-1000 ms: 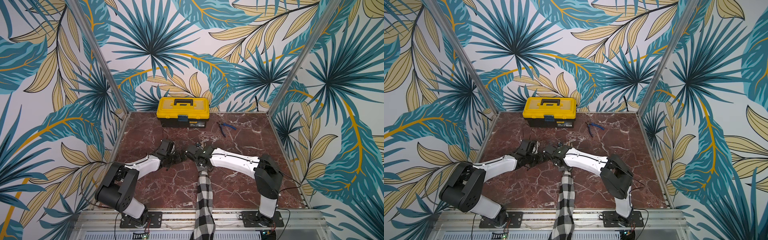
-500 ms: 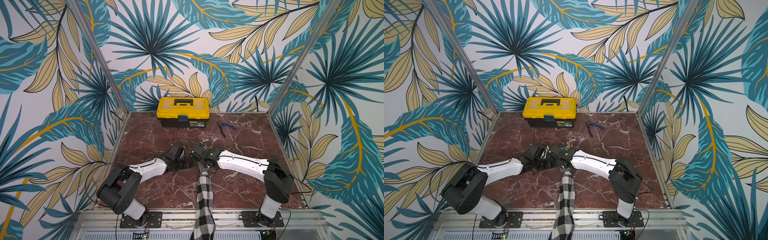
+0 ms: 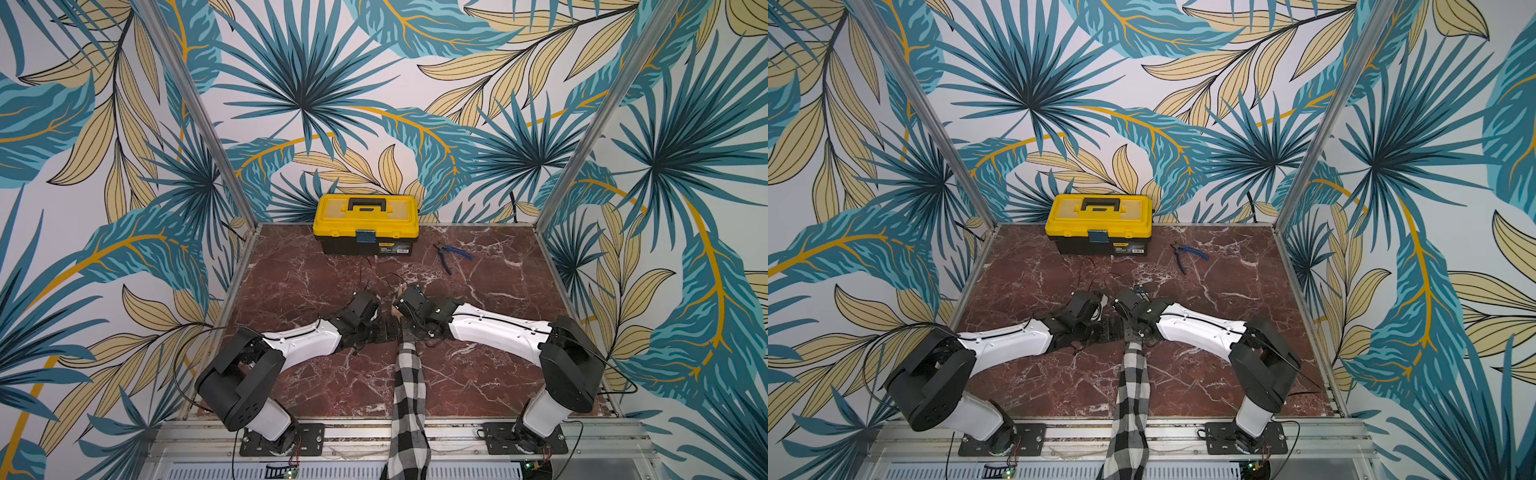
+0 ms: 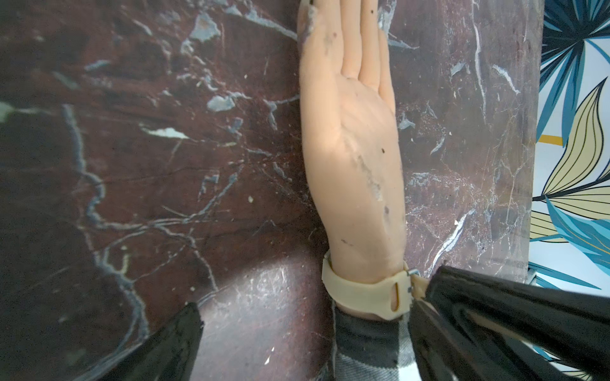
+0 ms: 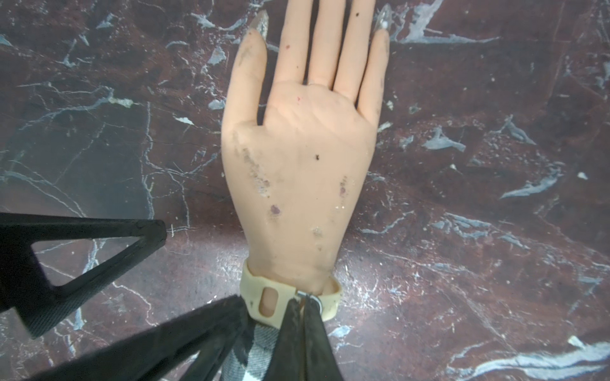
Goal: Take off the watch
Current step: Untie the watch from the hand.
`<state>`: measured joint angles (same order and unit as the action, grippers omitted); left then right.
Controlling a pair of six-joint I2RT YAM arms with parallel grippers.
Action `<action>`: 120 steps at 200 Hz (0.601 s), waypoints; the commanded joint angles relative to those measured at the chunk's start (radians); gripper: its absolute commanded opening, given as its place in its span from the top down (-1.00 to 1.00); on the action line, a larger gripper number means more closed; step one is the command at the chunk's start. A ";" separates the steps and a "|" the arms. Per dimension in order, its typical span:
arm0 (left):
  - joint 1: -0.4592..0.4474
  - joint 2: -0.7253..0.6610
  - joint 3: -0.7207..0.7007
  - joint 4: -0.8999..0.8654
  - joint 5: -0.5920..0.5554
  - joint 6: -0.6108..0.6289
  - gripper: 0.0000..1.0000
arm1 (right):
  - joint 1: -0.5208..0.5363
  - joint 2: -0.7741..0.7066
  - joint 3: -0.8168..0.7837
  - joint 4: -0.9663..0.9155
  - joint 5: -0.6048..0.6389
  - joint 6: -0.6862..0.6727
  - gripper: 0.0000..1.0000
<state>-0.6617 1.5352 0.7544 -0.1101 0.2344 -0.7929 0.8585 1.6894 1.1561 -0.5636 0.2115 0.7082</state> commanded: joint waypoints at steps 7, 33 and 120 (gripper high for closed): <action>-0.014 0.002 0.028 -0.005 -0.010 0.011 -0.99 | -0.006 -0.029 -0.024 0.008 -0.008 0.021 1.00; -0.021 0.023 0.029 -0.005 -0.008 0.009 -0.99 | -0.012 -0.033 -0.024 0.008 -0.008 0.019 1.00; -0.029 0.086 0.009 -0.010 -0.052 -0.009 -0.99 | -0.022 -0.047 -0.032 0.011 -0.019 0.017 1.00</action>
<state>-0.6868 1.5814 0.7605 -0.0994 0.2150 -0.7948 0.8421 1.6810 1.1542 -0.5537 0.2005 0.7147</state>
